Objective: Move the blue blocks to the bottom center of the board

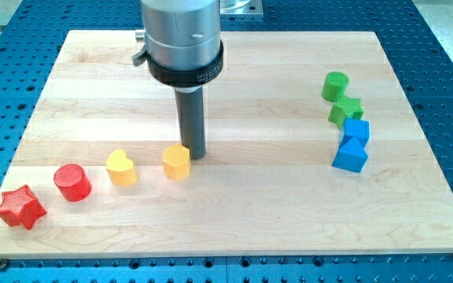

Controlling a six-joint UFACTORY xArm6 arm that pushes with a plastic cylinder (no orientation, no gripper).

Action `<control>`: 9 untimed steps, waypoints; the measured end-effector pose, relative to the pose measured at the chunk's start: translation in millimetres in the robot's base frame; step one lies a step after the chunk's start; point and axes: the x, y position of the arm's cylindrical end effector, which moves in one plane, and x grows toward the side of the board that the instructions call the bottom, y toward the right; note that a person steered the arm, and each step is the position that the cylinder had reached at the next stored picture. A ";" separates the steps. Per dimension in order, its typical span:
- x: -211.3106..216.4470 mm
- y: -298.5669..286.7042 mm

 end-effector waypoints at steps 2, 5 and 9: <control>-42.0 34.4; -159.5 129.2; -118.3 286.3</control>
